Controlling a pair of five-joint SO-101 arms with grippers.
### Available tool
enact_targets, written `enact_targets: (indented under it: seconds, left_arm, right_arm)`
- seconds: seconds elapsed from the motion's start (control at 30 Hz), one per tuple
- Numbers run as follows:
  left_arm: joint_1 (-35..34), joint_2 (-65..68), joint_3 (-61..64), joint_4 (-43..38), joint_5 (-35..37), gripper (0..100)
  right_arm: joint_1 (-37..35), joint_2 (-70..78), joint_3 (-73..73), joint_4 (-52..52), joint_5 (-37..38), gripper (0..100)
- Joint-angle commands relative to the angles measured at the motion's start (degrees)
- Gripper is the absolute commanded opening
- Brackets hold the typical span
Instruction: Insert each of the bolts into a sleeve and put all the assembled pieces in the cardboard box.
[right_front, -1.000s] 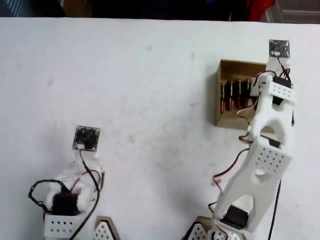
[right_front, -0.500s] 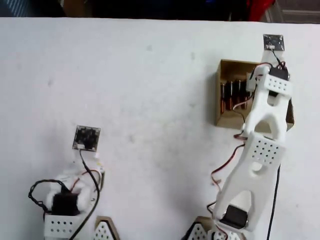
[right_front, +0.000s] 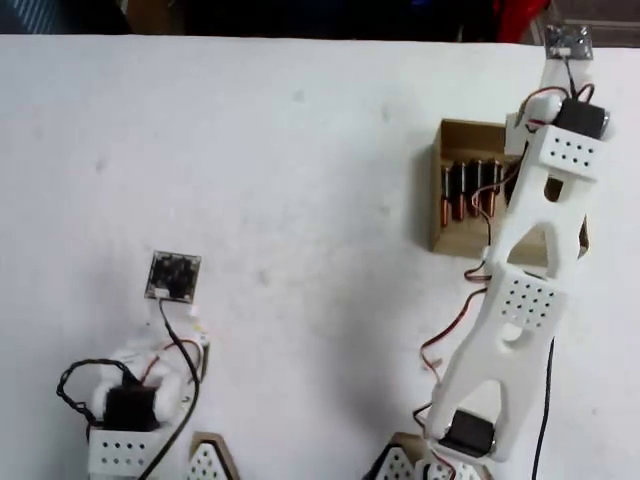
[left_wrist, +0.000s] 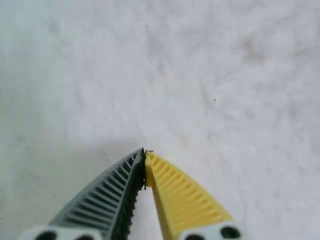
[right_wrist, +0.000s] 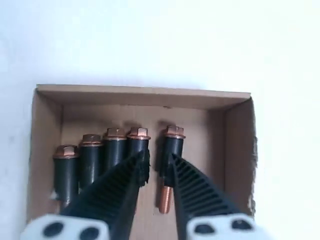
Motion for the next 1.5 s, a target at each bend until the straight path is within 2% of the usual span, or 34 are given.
enact_targets:
  seconds: [0.0,0.07,0.17,0.27,0.6,0.97,1.37,1.47]
  left_arm:
    - [0.48,-0.57,-0.18,-0.44,-0.53,2]
    - [0.4,-0.57,-0.18,-0.44,-0.53,2]
    - [0.31,-0.57,-0.18,-0.44,-0.53,2]
    - [0.31,-0.57,-0.18,-0.44,-0.53,2]
    - [0.31,-0.57,-0.18,-0.44,-0.53,3]
    - [0.31,-0.57,-0.18,-0.44,-0.53,3]
    - [0.13,-0.57,-0.18,-0.44,-0.18,2]
    - [-2.68,-0.57,-0.18,-0.44,-0.09,2]
  right_arm:
    - [-2.68,-1.1,-9.14,6.64,0.18,2.7]
    - [-4.35,-1.19,-13.63,11.12,0.18,2.8]
    - [-5.76,-1.19,-18.46,11.91,-0.44,2.7]
    - [-6.2,-1.27,-20.84,11.91,-4.84,2.7]
    - [-9.19,-12.62,-17.05,12.0,-6.68,2.7]
    - [-14.37,-44.79,12.4,11.82,-6.95,2.7]
    - [-14.99,-74.24,40.53,11.65,-6.86,2.7]
    - [-14.99,-80.57,50.2,11.65,-7.03,2.9]
